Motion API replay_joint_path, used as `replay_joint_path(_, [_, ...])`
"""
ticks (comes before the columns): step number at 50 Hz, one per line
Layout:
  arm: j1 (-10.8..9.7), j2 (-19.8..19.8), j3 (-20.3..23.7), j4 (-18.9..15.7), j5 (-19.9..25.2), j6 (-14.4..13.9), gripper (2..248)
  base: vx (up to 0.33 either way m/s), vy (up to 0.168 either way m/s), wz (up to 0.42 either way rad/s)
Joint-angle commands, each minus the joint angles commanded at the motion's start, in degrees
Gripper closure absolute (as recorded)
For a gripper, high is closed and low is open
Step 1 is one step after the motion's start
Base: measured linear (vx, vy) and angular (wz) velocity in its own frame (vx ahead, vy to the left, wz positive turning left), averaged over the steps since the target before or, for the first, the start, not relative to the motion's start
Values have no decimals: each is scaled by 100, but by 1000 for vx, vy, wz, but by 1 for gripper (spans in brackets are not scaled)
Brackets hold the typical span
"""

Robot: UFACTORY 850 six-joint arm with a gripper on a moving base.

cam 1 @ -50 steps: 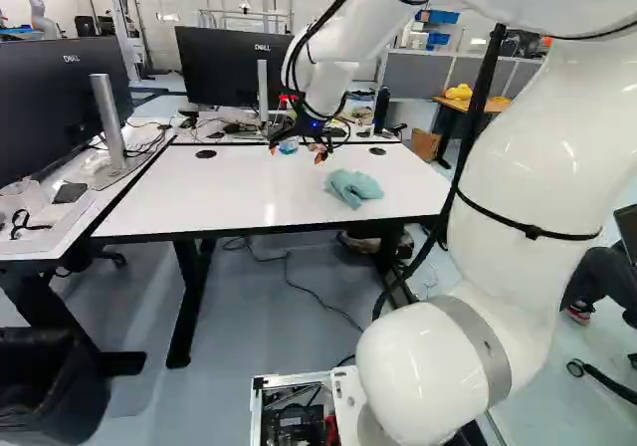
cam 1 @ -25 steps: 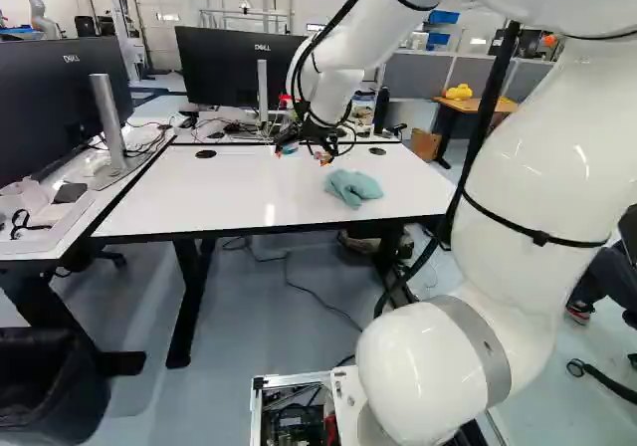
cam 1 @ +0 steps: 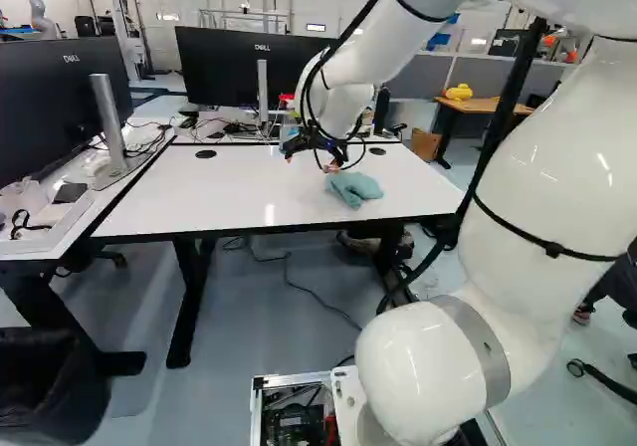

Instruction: Clean the table with the green towel

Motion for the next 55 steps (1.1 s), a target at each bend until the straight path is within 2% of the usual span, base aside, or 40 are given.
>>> replay_joint_path(55, [-557, 1000, 2380, -796, 3270, 0, 3, 0, 0, 0])
